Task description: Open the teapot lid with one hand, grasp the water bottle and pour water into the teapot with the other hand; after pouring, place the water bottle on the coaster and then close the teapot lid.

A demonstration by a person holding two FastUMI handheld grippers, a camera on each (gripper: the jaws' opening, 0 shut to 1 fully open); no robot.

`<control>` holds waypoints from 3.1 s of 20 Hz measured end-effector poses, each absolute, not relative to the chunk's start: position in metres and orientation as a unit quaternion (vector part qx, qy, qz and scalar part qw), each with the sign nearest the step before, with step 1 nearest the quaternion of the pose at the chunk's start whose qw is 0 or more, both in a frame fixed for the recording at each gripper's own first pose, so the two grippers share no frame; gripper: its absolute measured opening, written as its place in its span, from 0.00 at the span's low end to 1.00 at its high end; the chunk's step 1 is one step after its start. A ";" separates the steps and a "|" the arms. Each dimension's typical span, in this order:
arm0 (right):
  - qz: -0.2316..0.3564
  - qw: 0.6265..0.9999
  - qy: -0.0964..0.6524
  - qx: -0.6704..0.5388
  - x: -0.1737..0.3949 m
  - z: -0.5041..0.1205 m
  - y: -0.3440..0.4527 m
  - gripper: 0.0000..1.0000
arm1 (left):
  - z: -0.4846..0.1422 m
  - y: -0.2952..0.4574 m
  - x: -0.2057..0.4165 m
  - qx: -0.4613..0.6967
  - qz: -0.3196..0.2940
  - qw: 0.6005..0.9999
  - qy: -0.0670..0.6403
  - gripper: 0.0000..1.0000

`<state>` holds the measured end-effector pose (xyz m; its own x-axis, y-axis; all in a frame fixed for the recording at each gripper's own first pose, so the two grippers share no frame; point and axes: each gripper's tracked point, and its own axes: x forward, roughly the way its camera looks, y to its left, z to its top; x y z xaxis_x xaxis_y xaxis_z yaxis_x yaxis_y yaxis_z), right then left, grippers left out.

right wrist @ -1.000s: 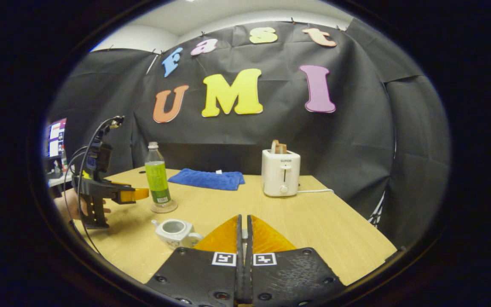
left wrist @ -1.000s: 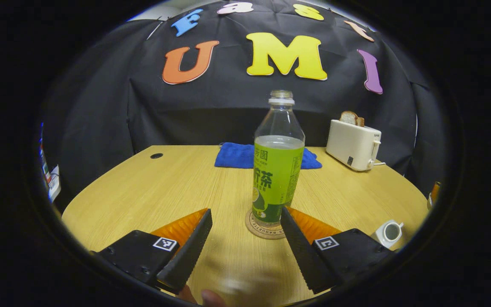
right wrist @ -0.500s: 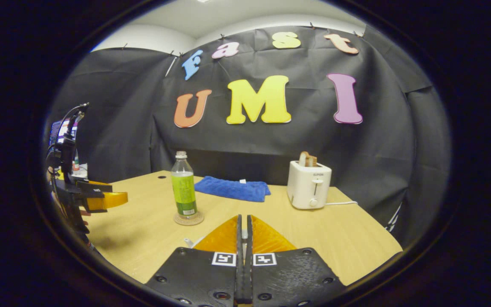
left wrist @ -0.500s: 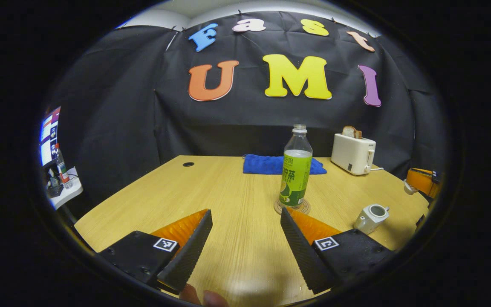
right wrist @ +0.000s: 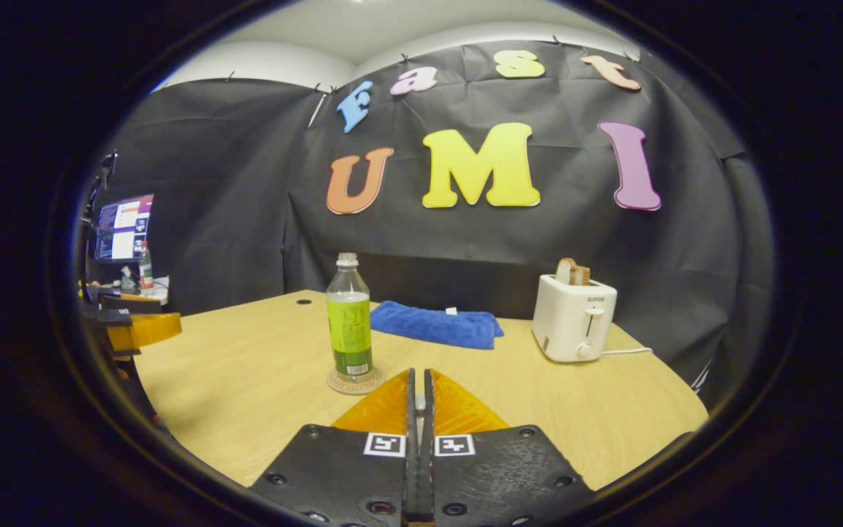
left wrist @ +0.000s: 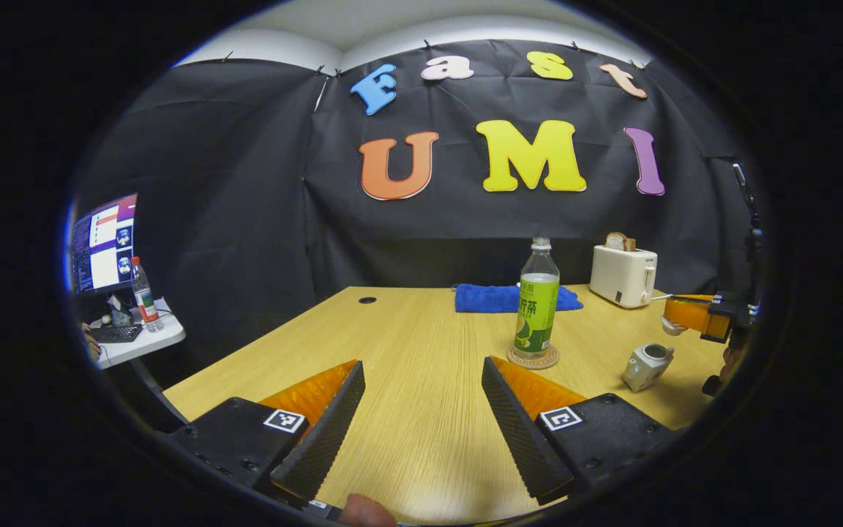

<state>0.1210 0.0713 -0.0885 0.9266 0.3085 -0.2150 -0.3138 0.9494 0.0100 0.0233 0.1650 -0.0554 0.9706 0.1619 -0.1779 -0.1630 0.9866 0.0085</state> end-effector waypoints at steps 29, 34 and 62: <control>0.155 0.979 0.135 0.012 0.125 -0.123 0.079 0.06 | -0.055 0.167 0.005 0.000 0.086 0.992 0.092 1.00; 0.141 0.986 0.092 0.020 0.121 -0.087 0.066 0.14 | -0.051 0.150 0.005 -0.012 0.077 0.993 0.087 1.00; 0.024 0.999 -0.030 0.019 -0.026 0.010 -0.015 0.96 | 0.039 -0.002 -0.026 -0.039 -0.020 0.998 -0.040 1.00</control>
